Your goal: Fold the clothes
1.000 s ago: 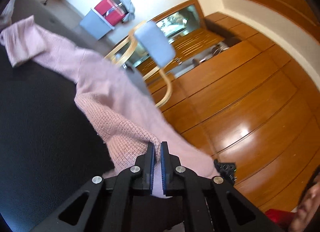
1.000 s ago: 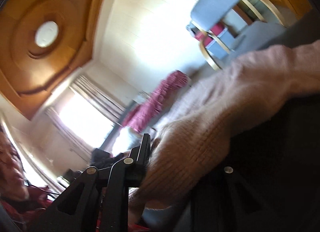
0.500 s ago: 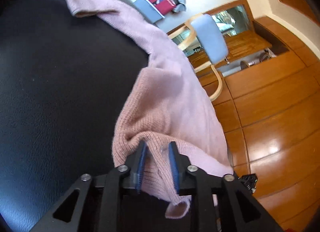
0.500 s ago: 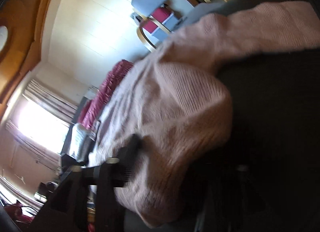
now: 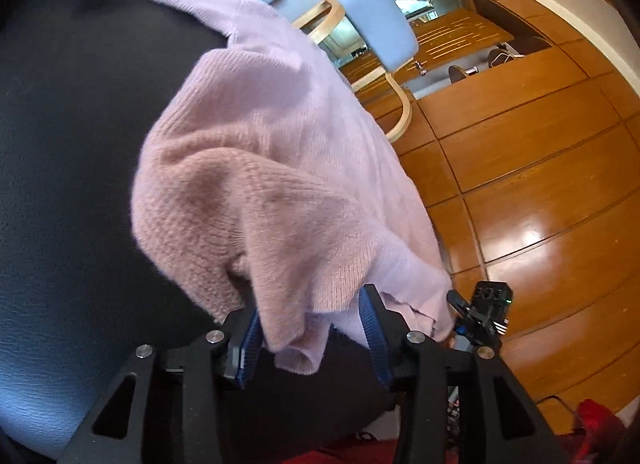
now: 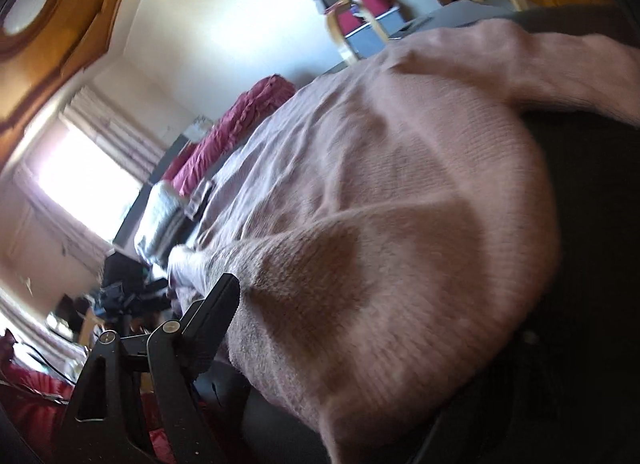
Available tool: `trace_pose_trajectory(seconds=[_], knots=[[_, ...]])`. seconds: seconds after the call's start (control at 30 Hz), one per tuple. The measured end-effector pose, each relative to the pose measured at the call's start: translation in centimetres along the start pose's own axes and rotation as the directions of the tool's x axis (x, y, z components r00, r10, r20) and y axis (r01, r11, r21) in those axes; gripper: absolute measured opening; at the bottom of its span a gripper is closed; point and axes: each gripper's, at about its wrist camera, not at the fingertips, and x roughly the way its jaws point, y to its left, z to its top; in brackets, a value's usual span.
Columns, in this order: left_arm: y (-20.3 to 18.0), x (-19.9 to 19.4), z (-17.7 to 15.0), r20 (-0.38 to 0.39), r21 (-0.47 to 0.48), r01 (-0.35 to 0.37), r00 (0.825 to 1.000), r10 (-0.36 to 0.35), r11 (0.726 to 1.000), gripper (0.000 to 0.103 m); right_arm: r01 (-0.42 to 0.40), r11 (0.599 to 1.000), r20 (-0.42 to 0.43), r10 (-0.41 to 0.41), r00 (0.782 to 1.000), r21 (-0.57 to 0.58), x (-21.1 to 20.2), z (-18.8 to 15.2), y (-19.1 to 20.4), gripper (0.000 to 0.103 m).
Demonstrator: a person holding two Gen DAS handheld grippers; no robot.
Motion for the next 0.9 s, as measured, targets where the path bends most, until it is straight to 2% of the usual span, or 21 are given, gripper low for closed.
trace_pose_trajectory(seconds=[0.03, 0.07, 0.1, 0.13, 0.17, 0.23, 0.3, 0.37, 0.57, 0.7, 0.73, 0.8, 0.83, 0.87, 0.9], knots=[[-0.6, 0.2, 0.0, 0.003, 0.028, 0.001, 1.0, -0.001, 1.0, 0.046, 0.007, 0.999, 0.001, -0.007, 1.0, -0.035, 0.5, -0.1, 0.5, 0.083], [-1.1, 0.7, 0.0, -0.004, 0.066, 0.005, 1.0, -0.005, 0.998, 0.042, 0.016, 0.997, -0.012, -0.017, 1.0, -0.07, 0.7, -0.3, 1.0, 0.079], [-1.4, 1.2, 0.0, -0.036, 0.105, -0.009, 0.999, 0.013, 0.994, 0.025, 0.024, 0.994, -0.029, -0.027, 0.999, -0.104, 0.9, -0.5, 1.5, 0.069], [-1.5, 1.9, 0.6, -0.076, 0.116, -0.01, 0.997, 0.019, 0.993, 0.013, -0.005, 0.996, -0.05, 0.0, 0.999, -0.084, 1.2, -0.3, 1.5, 0.035], [-1.2, 1.9, 0.9, -0.089, 0.088, 0.016, 0.996, -0.008, 0.996, 0.004, -0.046, 0.998, -0.071, 0.042, 0.997, -0.044, 1.5, -0.1, 1.2, 0.024], [-0.7, 1.1, 1.5, -0.078, 0.035, 0.068, 0.995, -0.066, 0.997, 0.004, -0.105, 0.994, -0.051, 0.106, 0.993, 0.02, 1.3, 0.5, 0.8, 0.024], [-0.6, -0.5, 2.3, -0.034, 0.024, 0.082, 0.996, -0.081, 0.996, 0.003, -0.146, 0.989, -0.012, 0.147, 0.989, 0.03, 0.2, 1.2, 0.9, 0.024], [-1.2, -2.1, 2.8, -0.012, 0.048, 0.066, 0.998, -0.066, 0.997, 0.003, -0.179, 0.984, 0.016, 0.178, 0.984, 0.02, -0.9, 1.7, 1.5, 0.024], [-4.3, -5.4, 3.4, -0.021, 0.161, -0.033, 0.999, 0.037, 0.986, 0.0, -0.108, 0.991, -0.025, 0.107, 0.994, -0.072, -4.6, 2.4, 4.5, 0.024], [-6.0, -8.4, 3.9, 0.028, 0.202, -0.022, 0.999, 0.016, 0.979, 0.0, -0.092, 0.991, 0.0, 0.092, 0.996, -0.1, -7.9, 3.0, 5.7, 0.024], [-5.9, -8.3, 3.9, 0.04, 0.21, -0.058, 0.998, 0.05, 0.976, 0.0, -0.079, 0.991, 0.009, 0.081, 0.997, -0.106, -8.1, 3.2, 6.1, 0.024], [-5.6, -8.0, 3.9, 0.064, 0.225, -0.134, 0.99, 0.122, 0.965, 0.002, -0.011, 0.994, 0.013, 0.012, 1.0, -0.107, -6.9, 3.4, 5.9, 0.024], [-4.9, -6.9, 3.7, 0.051, 0.221, -0.173, 0.985, 0.166, 0.96, 0.005, 0.034, 0.994, 0.009, -0.033, 0.999, -0.102, -5.9, 3.3, 5.6, 0.025], [-4.2, -5.8, 3.3, 0.037, 0.218, -0.212, 0.977, 0.209, 0.953, 0.014, 0.094, 0.991, -0.003, -0.095, 0.995, -0.1, -5.1, 3.0, 5.2, 0.027], [-3.2, -4.3, 2.9, 0.013, 0.209, -0.26, 0.965, 0.264, 0.943, 0.016, 0.228, 0.967, -0.032, -0.233, 0.972, -0.118, -3.8, 2.6, 4.6, 0.031]])
